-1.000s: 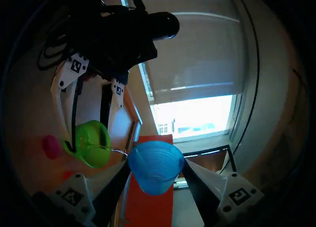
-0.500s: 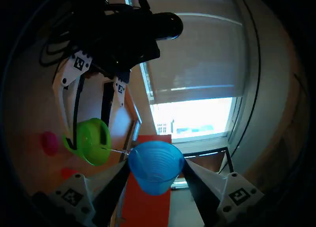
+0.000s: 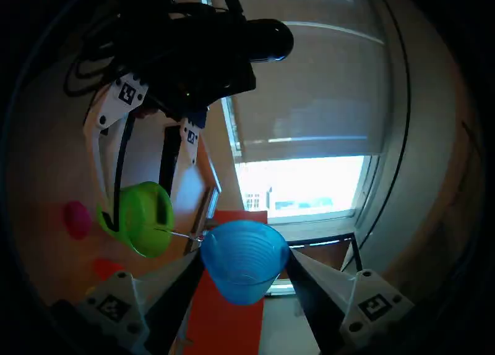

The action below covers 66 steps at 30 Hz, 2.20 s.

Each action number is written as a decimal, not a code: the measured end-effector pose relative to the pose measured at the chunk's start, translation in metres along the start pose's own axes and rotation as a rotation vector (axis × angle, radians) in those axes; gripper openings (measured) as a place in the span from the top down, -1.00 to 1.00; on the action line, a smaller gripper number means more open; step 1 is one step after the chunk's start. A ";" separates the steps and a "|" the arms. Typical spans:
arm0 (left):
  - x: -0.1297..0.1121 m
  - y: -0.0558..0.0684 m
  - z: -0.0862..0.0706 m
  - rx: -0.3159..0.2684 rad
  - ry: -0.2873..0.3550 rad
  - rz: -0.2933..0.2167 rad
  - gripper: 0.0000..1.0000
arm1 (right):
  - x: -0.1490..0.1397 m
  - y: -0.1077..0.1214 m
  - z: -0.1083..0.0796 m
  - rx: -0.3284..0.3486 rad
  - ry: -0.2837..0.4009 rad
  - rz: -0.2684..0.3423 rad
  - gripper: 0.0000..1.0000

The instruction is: Pour water

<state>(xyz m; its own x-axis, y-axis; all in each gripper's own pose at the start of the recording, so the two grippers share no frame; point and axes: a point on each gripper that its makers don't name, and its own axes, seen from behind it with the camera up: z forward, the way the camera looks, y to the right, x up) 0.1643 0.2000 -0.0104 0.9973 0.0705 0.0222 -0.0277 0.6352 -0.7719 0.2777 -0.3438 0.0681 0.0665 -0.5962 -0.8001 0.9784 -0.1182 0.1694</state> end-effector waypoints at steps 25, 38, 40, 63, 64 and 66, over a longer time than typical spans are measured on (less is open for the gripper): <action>-0.001 0.004 0.002 -0.010 -0.001 0.001 -0.73 | 0.001 -0.003 -0.002 0.008 -0.009 -0.060 -0.85; 0.001 0.004 0.002 -0.011 0.003 -0.003 -0.73 | 0.005 0.000 -0.003 0.000 -0.005 -0.084 -0.85; 0.001 0.004 0.002 -0.011 0.004 -0.003 -0.73 | 0.004 0.000 -0.003 -0.001 -0.004 -0.086 -0.85; 0.002 0.003 0.004 -0.010 0.005 -0.003 -0.73 | 0.016 0.003 -0.008 -0.010 0.010 -0.106 -0.85; 0.002 0.003 0.004 -0.009 0.005 -0.004 -0.73 | 0.016 0.003 -0.008 -0.010 0.010 -0.106 -0.85; 0.002 0.002 0.004 -0.008 0.004 -0.004 -0.73 | 0.017 0.003 -0.008 -0.010 0.012 -0.105 -0.85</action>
<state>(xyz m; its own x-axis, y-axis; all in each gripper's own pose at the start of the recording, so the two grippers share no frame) 0.1655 0.2049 -0.0093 0.9976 0.0647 0.0232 -0.0228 0.6293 -0.7769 0.2832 -0.3478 0.0502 -0.0347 -0.5714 -0.8199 0.9819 -0.1722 0.0784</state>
